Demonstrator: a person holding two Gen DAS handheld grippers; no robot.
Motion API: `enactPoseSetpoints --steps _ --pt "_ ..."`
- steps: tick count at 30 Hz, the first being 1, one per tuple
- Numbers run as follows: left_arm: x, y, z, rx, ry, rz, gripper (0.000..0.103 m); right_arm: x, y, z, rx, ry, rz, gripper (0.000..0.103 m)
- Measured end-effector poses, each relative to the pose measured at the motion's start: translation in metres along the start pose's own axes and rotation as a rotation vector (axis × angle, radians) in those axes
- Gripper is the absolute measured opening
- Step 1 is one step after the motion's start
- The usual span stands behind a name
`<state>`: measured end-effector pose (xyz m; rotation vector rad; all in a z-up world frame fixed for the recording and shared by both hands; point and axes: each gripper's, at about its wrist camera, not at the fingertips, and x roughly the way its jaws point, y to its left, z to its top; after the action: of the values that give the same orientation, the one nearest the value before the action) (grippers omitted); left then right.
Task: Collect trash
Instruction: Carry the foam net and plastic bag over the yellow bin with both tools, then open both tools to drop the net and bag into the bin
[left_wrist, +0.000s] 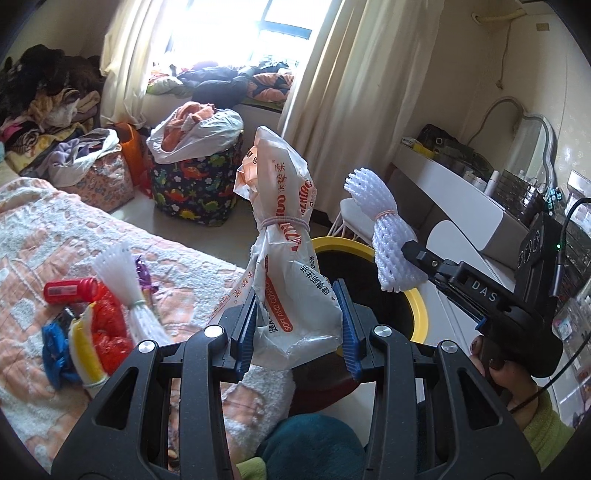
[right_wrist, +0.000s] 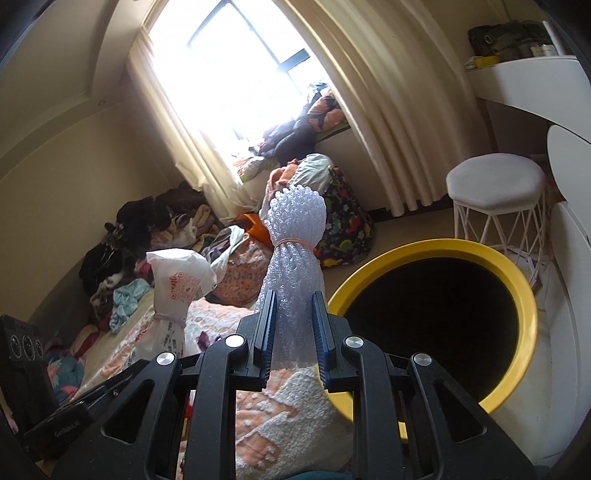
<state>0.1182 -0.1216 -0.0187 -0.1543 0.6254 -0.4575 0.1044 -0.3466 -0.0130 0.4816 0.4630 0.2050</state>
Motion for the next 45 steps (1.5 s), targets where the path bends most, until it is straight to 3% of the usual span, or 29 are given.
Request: enactPoseSetpoints --steps 19,39,44,45 --pt "0.053 -0.027 -0.003 0.038 0.082 -0.042 0.031 0.003 -0.056 0.005 0.116 0.001 -0.135 0.019" --pt "0.126 -0.046 -0.008 0.054 0.218 -0.077 0.032 0.019 -0.097 -0.007 0.235 0.074 -0.260 0.019" --pt "0.136 -0.049 -0.010 0.065 0.228 -0.087 0.034 0.022 -0.102 -0.009 0.255 0.088 -0.265 0.023" --pt "0.137 -0.048 -0.010 0.067 0.226 -0.089 0.041 0.022 -0.103 -0.009 0.260 0.092 -0.266 0.023"
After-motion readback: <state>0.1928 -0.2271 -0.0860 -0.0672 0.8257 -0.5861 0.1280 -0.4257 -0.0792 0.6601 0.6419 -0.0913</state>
